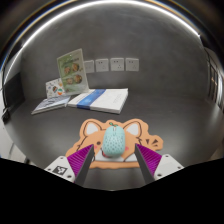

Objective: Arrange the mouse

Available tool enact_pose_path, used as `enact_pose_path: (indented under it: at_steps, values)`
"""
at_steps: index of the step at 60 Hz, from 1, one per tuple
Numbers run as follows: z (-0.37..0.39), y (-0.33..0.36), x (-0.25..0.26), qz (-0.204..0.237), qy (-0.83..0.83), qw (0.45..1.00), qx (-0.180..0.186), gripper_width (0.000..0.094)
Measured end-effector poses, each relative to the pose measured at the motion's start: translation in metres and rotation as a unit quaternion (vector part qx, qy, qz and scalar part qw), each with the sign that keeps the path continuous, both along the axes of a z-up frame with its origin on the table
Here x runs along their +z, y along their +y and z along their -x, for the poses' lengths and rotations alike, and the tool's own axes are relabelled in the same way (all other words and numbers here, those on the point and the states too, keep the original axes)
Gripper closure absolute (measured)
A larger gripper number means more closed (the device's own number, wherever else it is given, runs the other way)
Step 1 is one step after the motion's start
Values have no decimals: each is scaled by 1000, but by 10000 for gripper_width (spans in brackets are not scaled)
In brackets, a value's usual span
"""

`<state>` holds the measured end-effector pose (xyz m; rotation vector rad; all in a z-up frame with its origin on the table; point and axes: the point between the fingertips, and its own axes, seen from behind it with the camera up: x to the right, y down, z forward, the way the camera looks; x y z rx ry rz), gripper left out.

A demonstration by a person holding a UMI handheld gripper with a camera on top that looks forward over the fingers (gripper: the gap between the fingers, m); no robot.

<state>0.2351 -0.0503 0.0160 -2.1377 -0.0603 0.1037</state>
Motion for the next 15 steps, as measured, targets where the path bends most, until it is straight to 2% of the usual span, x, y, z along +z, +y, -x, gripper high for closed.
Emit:
enact_pose_path:
  at_steps: [1, 2, 9, 15]
  values:
    - [-1, -7, 2, -2, 0, 1000, 2, 37]
    - [-2, -15, 4, -5, 1, 1000, 5, 88]
    - [-9, -73, 9, -4, 23, 1000, 17, 94]
    - [-23, -118, 2, 1, 47, 999, 5, 94]
